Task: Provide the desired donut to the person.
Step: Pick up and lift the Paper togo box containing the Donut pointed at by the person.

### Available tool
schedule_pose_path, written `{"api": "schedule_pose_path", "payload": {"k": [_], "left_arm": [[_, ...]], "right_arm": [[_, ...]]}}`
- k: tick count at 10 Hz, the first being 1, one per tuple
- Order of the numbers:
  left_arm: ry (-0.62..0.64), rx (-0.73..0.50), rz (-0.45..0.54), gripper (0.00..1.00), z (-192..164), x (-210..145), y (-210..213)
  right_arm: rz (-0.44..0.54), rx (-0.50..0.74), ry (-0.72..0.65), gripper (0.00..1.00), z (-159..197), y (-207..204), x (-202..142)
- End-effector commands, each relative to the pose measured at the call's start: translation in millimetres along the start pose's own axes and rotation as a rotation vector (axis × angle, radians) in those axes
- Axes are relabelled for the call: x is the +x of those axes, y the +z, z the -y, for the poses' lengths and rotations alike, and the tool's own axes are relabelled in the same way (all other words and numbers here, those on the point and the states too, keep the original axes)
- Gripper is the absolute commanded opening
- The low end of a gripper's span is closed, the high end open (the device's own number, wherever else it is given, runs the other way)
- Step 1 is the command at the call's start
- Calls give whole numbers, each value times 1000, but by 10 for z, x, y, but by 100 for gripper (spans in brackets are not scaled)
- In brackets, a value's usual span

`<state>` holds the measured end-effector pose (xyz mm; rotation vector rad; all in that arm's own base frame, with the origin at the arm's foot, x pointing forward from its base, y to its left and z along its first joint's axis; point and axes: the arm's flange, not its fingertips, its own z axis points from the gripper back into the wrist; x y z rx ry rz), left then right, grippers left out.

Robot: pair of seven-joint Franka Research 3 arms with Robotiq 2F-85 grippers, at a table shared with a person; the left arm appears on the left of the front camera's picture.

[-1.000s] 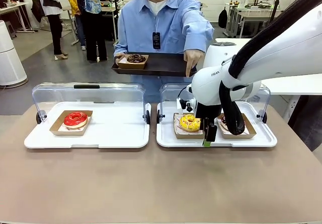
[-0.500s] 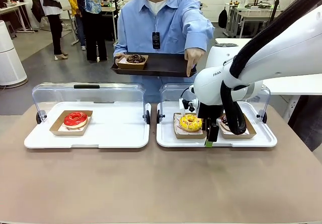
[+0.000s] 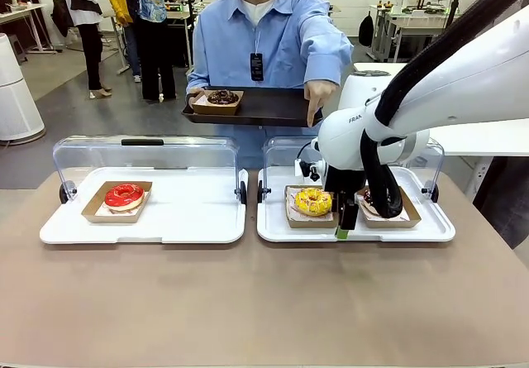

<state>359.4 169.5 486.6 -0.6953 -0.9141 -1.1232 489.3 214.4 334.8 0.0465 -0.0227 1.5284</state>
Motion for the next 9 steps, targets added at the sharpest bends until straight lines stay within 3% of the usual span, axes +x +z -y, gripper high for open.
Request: {"api": "schedule_pose_path", "payload": {"k": [1,8,9], "left_arm": [[-5,6,25,100,7,3,0],[-5,6,25,100,7,3,0],[-5,6,25,100,7,3,0]], "right_arm": [[19,1,-12,100,83,-31,51],[23,17,-30,97,108,-67,117],[24,14,-24,43,103,-69,119]]}}
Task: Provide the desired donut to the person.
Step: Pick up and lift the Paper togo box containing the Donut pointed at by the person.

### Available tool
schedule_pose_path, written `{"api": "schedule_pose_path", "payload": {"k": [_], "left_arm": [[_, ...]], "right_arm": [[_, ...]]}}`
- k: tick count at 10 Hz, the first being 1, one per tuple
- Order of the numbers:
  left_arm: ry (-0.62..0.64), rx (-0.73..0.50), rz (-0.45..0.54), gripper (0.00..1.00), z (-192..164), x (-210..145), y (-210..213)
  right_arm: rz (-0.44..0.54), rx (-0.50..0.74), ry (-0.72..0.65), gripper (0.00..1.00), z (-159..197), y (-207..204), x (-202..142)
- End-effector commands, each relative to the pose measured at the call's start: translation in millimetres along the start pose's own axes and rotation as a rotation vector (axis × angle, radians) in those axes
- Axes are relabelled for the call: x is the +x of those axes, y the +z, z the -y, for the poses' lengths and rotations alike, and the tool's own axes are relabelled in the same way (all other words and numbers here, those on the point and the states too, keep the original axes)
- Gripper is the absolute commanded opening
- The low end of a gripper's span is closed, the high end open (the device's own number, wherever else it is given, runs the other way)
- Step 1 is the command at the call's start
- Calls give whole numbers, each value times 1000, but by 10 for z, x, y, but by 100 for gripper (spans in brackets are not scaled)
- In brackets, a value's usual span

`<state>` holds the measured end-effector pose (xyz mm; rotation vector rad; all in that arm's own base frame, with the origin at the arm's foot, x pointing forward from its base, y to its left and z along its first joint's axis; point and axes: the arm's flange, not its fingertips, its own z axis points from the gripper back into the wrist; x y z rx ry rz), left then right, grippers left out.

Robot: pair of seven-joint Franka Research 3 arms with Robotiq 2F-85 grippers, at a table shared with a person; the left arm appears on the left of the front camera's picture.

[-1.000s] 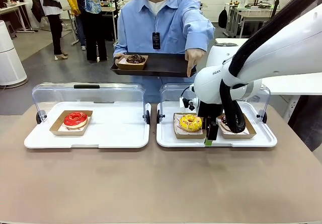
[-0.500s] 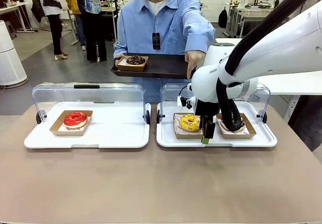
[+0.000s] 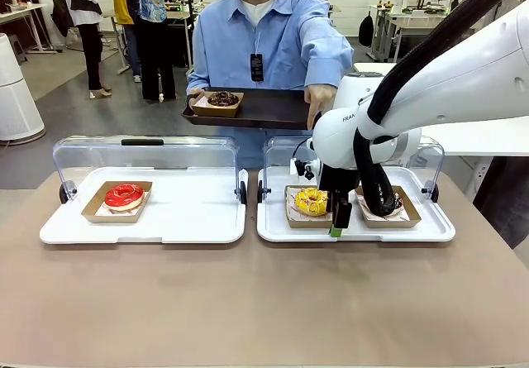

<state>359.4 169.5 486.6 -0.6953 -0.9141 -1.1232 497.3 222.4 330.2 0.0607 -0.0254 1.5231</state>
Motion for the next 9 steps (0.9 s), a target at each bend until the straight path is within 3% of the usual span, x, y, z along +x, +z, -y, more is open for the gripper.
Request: {"api": "schedule_pose_path", "payload": {"k": [1,2,4,5,7,9], "left_arm": [[-5,6,25,100,7,3,0],[-5,6,25,100,7,3,0],[-5,6,25,100,7,3,0],[-5,6,25,100,7,3,0],[-5,6,25,100,7,3,0],[-5,6,25,100,7,3,0]], "right_arm": [[14,5,-13,39,23,-21,41],[14,4,-13,0,25,-25,39],[17,0,-13,0,23,-26,31],[19,1,-14,16,23,-32,28],[23,6,-14,0,23,-51,21],[25,5,-10,0,20,-52,26]]}}
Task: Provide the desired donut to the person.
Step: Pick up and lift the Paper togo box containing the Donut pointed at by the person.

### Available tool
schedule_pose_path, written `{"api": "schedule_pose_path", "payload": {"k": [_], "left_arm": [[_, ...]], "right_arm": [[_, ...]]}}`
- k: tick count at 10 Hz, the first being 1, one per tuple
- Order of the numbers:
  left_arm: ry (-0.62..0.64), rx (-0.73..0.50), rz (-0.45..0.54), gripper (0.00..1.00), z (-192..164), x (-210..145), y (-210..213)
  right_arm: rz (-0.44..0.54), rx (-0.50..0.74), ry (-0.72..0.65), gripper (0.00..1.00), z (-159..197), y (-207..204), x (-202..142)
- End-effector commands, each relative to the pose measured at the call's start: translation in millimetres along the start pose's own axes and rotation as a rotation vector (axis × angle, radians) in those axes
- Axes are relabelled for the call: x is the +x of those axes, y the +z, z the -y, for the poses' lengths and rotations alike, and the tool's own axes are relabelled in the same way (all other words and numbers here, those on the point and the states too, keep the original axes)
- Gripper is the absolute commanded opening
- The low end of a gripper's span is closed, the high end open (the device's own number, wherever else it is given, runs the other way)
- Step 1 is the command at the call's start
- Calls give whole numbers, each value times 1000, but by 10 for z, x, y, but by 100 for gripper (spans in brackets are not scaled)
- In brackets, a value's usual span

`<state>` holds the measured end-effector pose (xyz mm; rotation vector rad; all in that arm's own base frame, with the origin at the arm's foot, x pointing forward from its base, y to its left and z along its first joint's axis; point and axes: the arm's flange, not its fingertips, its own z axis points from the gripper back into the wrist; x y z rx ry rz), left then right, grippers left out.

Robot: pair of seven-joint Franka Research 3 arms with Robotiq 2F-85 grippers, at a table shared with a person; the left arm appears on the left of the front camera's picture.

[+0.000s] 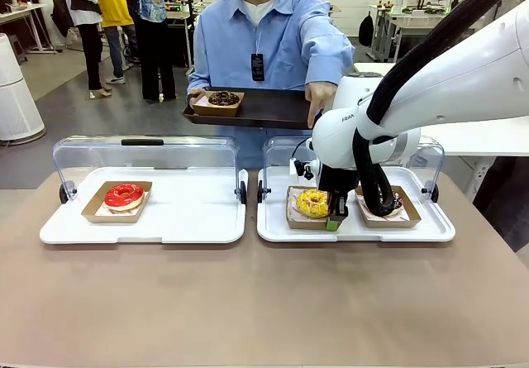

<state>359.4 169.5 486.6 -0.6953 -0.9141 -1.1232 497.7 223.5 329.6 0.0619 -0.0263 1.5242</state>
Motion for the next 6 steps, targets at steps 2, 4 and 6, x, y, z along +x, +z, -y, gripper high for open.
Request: {"api": "schedule_pose_path", "payload": {"k": [2,4,6], "left_arm": [[-5,6,25,100,7,3,0],[-5,6,25,100,7,3,0],[-5,6,25,100,7,3,0]], "right_arm": [[22,3,-10,0,10,-48,18],[6,-8,8,0,-22,-24,57],[-43,-38,48,0,-148,138,207]]}}
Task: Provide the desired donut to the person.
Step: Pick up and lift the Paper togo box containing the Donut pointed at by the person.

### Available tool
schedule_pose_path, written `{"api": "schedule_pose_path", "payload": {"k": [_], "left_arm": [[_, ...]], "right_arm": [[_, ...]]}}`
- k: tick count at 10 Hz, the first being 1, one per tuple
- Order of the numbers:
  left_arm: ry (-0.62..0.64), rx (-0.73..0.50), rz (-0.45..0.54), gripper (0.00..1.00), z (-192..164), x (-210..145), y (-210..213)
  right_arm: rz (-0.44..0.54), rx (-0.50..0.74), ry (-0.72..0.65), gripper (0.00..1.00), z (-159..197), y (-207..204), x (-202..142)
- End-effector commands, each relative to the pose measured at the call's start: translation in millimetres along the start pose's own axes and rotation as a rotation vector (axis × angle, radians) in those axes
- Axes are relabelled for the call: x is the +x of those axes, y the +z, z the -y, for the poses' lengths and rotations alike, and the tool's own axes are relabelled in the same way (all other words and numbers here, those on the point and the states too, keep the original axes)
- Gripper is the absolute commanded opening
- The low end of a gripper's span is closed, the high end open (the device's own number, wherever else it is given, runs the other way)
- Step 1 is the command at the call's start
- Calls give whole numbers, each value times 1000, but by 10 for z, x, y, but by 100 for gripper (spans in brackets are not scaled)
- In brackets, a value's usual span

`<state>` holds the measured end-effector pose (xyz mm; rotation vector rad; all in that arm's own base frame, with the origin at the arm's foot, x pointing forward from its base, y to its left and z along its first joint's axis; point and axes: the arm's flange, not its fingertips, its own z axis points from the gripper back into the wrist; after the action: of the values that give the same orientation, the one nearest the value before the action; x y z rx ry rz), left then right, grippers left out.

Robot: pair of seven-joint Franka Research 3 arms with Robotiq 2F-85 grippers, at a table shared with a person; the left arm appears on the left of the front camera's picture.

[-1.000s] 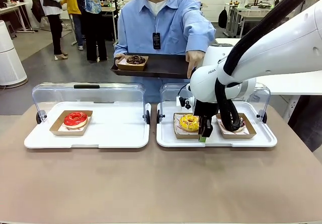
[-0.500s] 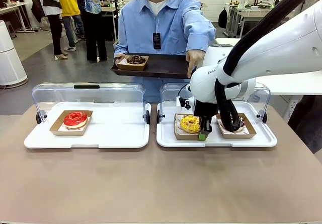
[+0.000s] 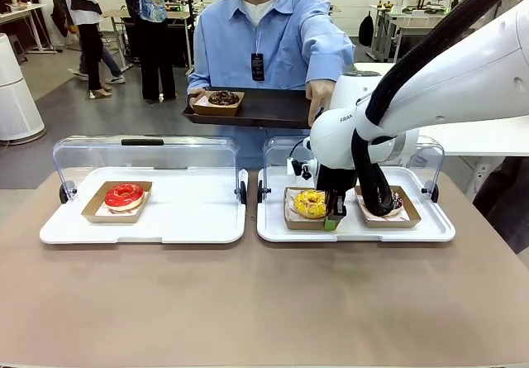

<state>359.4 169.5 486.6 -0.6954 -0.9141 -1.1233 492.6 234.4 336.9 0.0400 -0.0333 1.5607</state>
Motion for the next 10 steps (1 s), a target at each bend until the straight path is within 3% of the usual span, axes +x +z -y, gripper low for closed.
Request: {"api": "schedule_pose_path", "payload": {"k": [1,10], "left_arm": [[-5,6,25,100,7,3,1],[-5,6,25,100,7,3,1]], "right_arm": [[-35,-28,9,0,-149,237,191],[-172,-58,58,0,-1259,1873,656]]}}
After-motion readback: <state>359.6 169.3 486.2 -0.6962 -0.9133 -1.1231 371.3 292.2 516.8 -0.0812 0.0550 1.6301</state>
